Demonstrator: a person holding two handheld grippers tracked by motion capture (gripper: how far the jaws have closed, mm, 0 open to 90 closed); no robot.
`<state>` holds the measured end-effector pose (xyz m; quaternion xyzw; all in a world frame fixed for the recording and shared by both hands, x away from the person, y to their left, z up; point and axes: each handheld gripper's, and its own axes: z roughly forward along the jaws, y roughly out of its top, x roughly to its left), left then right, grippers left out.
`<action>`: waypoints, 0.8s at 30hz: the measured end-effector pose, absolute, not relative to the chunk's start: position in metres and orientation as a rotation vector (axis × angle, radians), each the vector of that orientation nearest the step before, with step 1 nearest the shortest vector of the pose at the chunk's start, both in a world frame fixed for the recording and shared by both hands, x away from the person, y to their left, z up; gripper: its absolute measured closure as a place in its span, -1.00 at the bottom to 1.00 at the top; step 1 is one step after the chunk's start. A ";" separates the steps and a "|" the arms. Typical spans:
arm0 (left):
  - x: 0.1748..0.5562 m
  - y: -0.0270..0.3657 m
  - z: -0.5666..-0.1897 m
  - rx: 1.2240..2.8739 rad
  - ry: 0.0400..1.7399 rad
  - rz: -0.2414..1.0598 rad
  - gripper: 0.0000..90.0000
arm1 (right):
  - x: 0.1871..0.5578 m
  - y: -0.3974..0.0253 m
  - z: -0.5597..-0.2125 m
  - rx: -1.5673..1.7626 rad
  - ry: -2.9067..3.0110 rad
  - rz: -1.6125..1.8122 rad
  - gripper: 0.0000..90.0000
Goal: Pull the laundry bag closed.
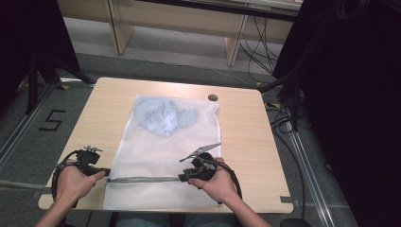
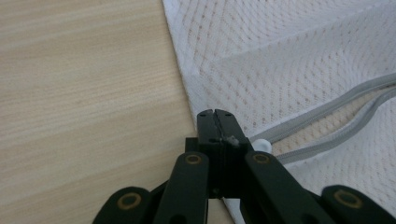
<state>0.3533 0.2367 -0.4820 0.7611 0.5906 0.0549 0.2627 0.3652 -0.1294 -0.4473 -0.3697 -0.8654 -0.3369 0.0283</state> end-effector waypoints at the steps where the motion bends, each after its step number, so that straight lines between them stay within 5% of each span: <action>1: 0.353 0.236 -0.482 2.055 1.607 0.141 0.99 | 0.366 -0.125 -0.447 -1.130 -2.672 -1.034 0.50; 24: 0.362 0.230 -0.490 2.100 1.646 0.119 0.99 | 0.365 -0.025 -0.471 -1.024 -2.625 -1.082 0.67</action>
